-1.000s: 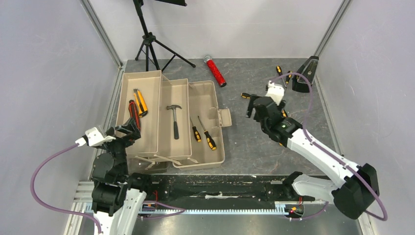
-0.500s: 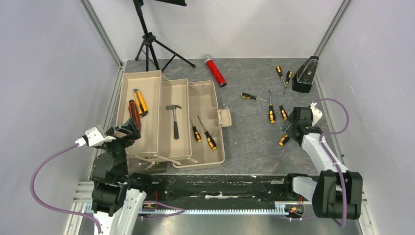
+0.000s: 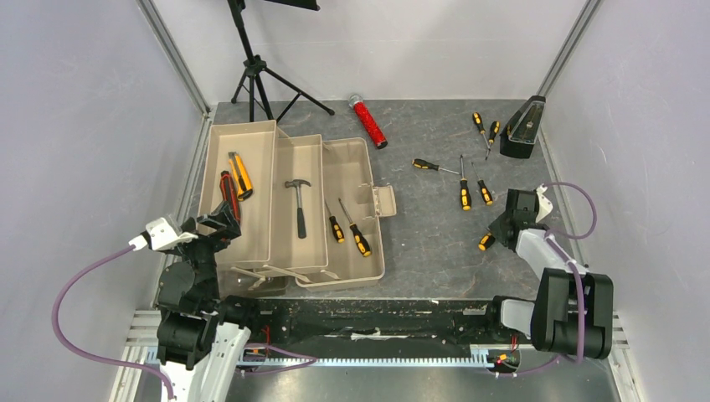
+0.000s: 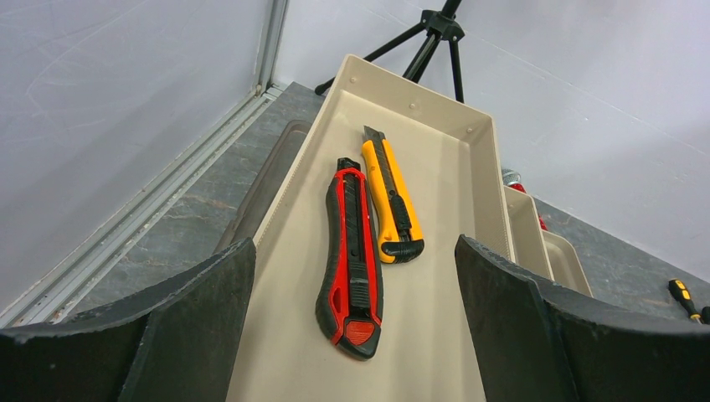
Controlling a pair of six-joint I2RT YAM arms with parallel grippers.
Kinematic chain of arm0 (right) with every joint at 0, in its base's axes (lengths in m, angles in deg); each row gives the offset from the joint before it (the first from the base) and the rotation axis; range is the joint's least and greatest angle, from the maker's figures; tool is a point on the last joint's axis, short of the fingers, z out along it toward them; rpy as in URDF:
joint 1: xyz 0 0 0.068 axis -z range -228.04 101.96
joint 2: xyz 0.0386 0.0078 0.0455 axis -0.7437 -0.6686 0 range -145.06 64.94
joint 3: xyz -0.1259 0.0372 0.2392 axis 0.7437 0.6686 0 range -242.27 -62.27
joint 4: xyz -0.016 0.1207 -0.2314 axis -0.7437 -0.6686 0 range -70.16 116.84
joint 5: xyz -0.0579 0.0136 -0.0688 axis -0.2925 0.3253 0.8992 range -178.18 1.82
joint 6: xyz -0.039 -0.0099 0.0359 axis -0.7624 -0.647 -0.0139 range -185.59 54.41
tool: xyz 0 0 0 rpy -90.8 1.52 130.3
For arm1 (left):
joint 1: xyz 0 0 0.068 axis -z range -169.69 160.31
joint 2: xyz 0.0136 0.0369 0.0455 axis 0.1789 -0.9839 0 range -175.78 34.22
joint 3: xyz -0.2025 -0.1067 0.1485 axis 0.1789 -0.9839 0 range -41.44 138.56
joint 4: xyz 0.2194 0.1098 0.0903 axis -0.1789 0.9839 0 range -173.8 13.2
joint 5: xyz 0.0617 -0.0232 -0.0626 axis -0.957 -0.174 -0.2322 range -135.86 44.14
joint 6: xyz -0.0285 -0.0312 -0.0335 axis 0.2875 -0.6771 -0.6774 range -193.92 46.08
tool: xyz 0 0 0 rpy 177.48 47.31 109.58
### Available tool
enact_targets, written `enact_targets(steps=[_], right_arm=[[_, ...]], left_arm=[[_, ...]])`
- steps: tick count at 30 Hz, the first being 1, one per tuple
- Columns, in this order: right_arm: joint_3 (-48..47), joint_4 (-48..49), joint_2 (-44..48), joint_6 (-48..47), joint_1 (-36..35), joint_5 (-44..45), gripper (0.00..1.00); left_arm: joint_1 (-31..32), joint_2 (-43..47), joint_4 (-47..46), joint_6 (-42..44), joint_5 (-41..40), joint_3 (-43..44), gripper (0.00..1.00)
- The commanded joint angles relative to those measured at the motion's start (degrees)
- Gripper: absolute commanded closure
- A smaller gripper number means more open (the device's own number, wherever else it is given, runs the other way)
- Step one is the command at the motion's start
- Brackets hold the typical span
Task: Pack the tool kit
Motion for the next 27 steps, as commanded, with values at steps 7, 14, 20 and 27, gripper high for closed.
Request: enact_targets(steps=[7,14,20,27], right_arm=[[-0.2,-2.1,9.4,0.3,0.0,2.3,1.0],[-6.6,-1.1,14.1,-3.8,-8.2,2.1,1.0],[-15.4,1.8,15.2,-8.4,-21.3,-0.1,1.0],[-21.0,3.5,11.0,-6.0,-38.3,-0.1,1.0]], left_arm=[[-0.3,0.1,-2.0,1.8,-0.9,-0.2,0.07],[-0.3,-0.2,-2.0,1.8,-0.9,-0.2,0.07],[-0.3,-0.2,-1.9,1.8,-0.9,-0.1,0.07],[-0.3,-0.2,-1.9,1.9,-1.1,-0.2,0.07]])
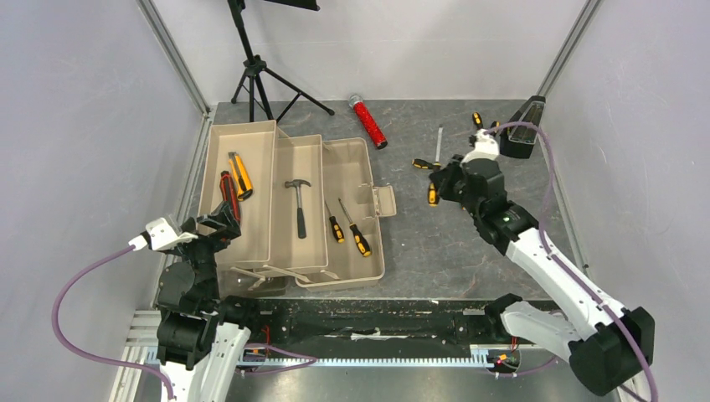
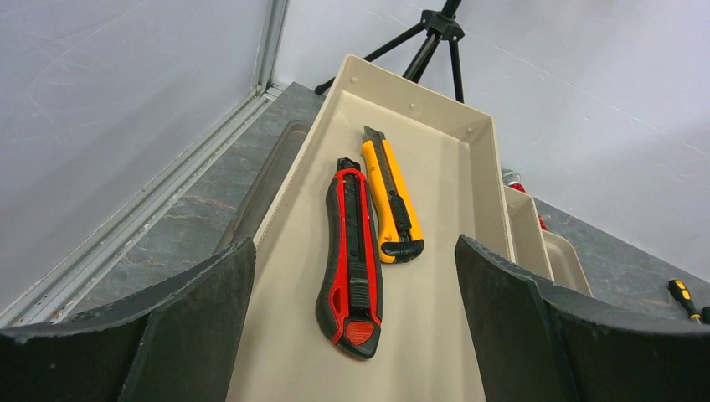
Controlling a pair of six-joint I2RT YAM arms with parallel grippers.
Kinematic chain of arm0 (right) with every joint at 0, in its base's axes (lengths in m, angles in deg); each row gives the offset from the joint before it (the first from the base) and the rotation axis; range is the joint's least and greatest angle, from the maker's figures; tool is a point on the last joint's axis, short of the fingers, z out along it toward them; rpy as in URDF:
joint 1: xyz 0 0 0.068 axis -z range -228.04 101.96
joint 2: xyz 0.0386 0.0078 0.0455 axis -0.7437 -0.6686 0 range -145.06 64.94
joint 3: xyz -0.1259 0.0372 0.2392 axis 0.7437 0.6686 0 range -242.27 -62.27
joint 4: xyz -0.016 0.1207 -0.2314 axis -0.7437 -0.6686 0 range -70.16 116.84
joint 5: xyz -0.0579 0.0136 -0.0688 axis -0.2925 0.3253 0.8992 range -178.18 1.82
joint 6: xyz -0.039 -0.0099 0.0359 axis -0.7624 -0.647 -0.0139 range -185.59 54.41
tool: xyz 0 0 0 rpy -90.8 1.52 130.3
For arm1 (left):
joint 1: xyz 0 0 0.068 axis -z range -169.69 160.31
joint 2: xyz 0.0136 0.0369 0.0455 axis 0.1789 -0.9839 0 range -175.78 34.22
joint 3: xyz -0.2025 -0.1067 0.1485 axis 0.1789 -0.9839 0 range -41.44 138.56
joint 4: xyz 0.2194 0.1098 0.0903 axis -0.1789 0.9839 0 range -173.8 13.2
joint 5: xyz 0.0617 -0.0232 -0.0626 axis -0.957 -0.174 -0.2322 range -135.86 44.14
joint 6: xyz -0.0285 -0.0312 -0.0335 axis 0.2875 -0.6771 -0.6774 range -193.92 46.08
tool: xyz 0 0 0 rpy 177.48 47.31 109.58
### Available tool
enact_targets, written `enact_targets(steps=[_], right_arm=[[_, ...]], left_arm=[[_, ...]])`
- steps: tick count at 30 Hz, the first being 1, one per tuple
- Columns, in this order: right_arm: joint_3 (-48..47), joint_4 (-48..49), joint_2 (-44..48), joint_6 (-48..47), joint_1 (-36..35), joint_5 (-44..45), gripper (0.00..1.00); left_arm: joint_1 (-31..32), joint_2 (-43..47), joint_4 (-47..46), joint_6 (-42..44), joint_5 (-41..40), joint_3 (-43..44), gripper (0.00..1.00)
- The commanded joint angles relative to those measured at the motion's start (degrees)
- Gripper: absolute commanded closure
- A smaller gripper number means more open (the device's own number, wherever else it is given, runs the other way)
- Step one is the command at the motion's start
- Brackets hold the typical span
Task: Pack the tool kit
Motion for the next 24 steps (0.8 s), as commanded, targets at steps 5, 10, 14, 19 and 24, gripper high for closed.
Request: enact_targets(steps=[5,10,14,19,24], right_arm=[[-5.8,5.8,-7.6,3.7,-18.1,-0.6,1.0],[-8.7,8.3,-13.6,6.2,-26.2,-0.6,1.0],[-10.7,8.5,-19.1,8.2,-30.8,0.9,1.0],[-12.8,8.0,-25.9,9.9,-33.7,1.3,0.89],[-14.2,6.8,-28.9,9.7,-34.9,1.6,0.69]], left_arm=[[-0.3,-0.1,-1.9,1.8,-1.1,-0.1,0.07],[-0.3,0.1,-1.8,1.8,-1.1,-0.1,0.07],[-0.3,0.3,-1.7,1.9,-1.2,-0.1,0.07],[-0.3,0.4,-1.6,1.9,-1.3,-0.1,0.07],[-0.3,0.5,-1.6,1.8,-1.4,-0.1,0.07]])
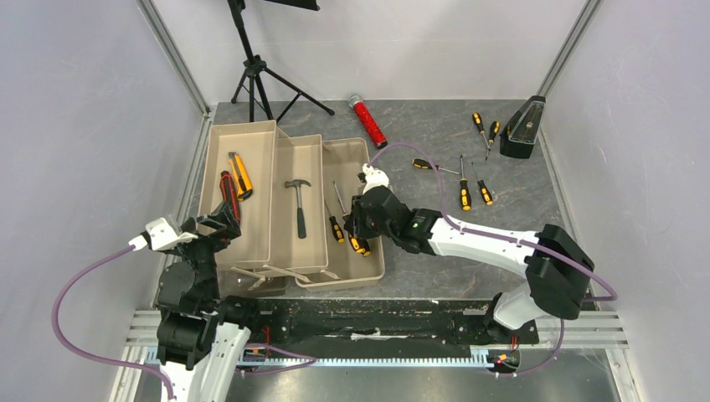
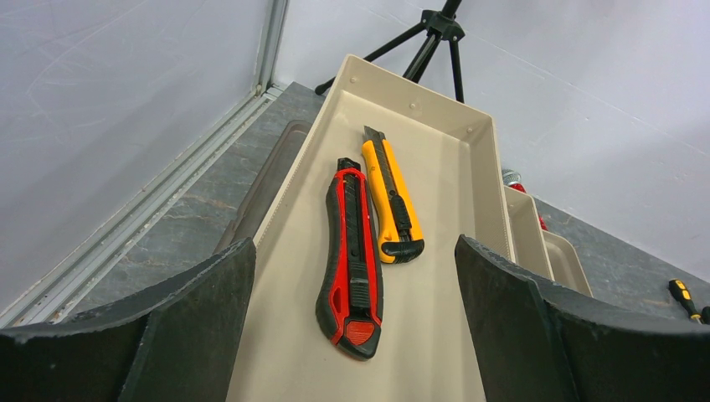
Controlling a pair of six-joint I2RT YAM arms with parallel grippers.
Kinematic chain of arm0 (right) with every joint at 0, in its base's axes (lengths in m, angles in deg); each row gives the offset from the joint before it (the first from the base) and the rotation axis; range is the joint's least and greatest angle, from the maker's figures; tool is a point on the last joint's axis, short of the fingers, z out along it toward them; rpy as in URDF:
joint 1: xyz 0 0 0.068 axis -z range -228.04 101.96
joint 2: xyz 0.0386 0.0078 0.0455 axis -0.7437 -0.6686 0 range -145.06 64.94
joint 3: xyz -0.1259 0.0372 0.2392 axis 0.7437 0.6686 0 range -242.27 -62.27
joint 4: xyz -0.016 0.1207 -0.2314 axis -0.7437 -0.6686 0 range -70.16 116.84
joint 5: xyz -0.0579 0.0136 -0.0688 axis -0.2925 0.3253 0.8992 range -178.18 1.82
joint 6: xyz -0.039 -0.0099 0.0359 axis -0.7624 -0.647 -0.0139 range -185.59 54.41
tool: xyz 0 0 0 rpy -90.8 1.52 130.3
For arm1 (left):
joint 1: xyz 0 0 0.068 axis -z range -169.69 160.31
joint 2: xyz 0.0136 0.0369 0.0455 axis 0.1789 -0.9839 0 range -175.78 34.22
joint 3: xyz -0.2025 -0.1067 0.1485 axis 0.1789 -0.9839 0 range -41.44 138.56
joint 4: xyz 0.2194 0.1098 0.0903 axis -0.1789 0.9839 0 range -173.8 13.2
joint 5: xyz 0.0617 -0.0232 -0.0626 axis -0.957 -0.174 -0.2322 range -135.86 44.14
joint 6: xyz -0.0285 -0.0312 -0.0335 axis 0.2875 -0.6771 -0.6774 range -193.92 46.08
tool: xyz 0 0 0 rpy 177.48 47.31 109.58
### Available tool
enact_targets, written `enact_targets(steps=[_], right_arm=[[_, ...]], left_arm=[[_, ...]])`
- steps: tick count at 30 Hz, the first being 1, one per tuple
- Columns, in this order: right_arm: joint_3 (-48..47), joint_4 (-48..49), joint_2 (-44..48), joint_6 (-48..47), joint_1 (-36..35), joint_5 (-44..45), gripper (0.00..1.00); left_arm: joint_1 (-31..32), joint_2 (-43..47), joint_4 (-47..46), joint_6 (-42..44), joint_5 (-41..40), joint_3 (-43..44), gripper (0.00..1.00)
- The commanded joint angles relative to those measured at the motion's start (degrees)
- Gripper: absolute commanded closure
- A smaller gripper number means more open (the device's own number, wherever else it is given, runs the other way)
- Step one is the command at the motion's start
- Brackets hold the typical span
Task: Pack the tool kit
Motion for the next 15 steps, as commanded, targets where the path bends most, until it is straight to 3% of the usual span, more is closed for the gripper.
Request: enact_targets(steps=[1,4,15], right_arm=[[-3.7,1.1,-0.9,0.9,-0.8,2.1,0.63],[-3.8,0.5,-0.1,-0.1,-0.8,3.6,0.52],[-4.1,-2.4,7.5,-8.4,2.0,10.8,0.32]], left_arm=[[-0.3,0.6,-1.6,1.9,-1.3,0.0,0.07],[-0.3,0.6,-1.6,1.8,-1.3,-0.1,0.07],[-0.3,0.4,-1.6,1.8,-1.3,-0.1,0.07]])
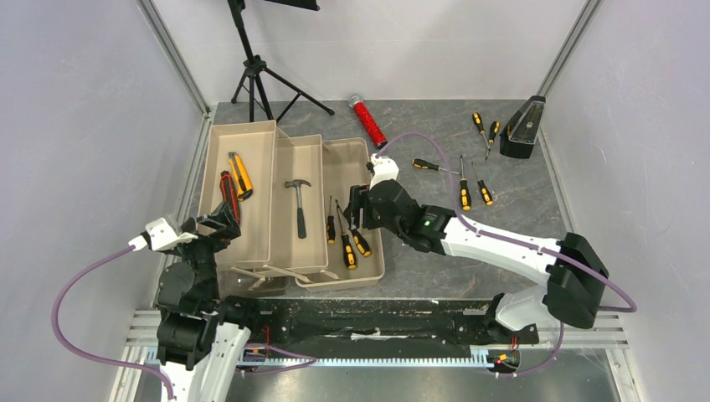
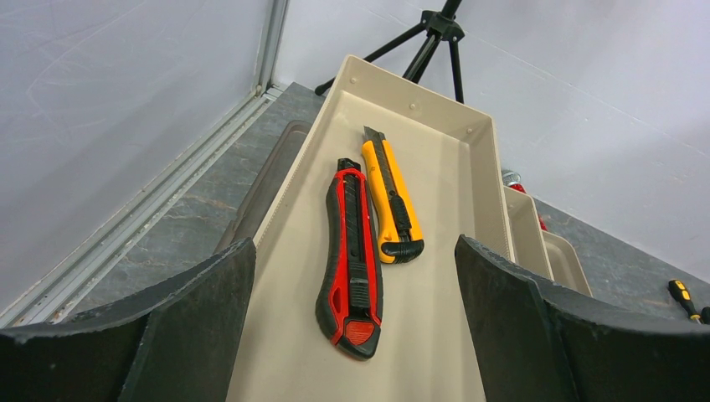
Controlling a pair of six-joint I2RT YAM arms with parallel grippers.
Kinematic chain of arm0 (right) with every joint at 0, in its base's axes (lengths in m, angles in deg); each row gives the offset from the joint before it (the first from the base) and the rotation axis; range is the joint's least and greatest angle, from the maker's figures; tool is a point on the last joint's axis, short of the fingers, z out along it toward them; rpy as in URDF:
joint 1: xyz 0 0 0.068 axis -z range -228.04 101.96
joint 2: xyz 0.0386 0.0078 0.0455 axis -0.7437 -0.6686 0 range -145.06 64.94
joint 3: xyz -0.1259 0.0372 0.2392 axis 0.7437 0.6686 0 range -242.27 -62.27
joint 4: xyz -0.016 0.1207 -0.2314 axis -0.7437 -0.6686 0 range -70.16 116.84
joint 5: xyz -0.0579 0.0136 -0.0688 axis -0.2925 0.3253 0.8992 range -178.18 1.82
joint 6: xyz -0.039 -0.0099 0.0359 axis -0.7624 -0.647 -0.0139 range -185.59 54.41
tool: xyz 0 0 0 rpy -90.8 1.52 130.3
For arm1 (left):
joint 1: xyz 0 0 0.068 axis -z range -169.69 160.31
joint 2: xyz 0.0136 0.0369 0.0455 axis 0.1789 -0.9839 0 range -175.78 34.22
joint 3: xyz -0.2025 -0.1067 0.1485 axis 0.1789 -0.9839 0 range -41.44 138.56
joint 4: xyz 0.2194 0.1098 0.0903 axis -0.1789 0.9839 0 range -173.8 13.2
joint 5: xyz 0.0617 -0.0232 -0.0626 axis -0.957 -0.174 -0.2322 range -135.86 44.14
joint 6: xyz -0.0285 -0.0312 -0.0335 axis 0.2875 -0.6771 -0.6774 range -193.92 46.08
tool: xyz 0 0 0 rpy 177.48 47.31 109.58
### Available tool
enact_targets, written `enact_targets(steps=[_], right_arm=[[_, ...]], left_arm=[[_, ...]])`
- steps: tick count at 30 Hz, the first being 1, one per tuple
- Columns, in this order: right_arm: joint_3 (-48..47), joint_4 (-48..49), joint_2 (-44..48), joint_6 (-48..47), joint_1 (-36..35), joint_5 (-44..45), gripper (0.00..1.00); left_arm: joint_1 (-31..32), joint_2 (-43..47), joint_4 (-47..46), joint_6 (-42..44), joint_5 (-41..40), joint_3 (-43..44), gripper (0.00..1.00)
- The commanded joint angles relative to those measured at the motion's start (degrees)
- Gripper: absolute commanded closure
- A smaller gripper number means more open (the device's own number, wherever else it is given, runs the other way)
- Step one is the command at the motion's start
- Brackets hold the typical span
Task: Pack the tool kit
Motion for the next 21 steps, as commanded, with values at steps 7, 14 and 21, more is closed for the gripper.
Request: enact_targets(steps=[7,14,21], right_arm=[[2.0,-4.2,10.4,-9.8,15.1,8.4,0.25],[6.3,-4.6,8.9,-16.3,31.4,9.0,0.24],[4.4,-4.4,-2.3,-19.8,44.3,1.2,0.3]], left_arm=[[-0.3,0.4,-1.6,1.8,-1.3,-0.1,0.07],[-0.3,0.3,-1.8,1.8,-1.2,-0.2,0.06],[-0.3,0.2,-1.8,1.9,-1.2,-0.1,0.07]])
